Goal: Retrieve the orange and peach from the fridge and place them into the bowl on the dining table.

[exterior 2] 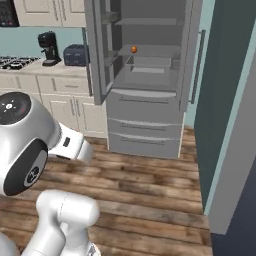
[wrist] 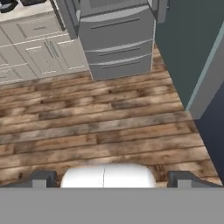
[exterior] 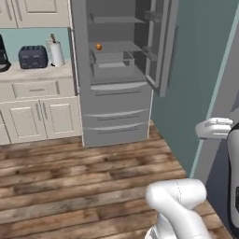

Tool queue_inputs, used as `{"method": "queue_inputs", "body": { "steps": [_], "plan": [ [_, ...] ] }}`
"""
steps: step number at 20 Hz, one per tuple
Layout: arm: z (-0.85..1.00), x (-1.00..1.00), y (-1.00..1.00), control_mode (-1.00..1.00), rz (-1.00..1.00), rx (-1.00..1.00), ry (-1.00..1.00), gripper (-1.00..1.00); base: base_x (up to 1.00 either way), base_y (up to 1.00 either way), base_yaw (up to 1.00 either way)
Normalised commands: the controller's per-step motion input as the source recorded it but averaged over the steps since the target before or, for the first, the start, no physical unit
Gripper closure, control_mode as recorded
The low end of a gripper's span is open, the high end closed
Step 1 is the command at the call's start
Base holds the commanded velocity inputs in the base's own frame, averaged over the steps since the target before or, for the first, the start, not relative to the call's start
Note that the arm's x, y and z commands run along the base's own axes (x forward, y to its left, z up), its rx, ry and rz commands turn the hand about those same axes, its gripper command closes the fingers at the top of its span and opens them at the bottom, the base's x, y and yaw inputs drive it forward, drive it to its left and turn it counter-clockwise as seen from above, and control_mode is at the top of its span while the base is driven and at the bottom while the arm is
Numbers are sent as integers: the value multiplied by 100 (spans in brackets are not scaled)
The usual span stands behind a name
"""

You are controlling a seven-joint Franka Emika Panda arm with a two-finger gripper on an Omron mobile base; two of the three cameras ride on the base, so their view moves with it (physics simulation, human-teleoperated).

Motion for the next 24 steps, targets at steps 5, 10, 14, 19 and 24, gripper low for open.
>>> {"method": "queue_inputs", "body": {
  "steps": [5,10,14,19,24],
  "plan": [
    [0,0,0,100,0,0,0,-100,94,0,0],
    [0,0,0,100,0,0,0,-100,100,0,0],
    [0,0,0,100,0,0,0,-100,100,0,2],
    [0,0,0,100,0,0,0,-100,89,0,3],
    [0,0,0,100,0,0,0,-100,55,-5,0]
  ]
}}
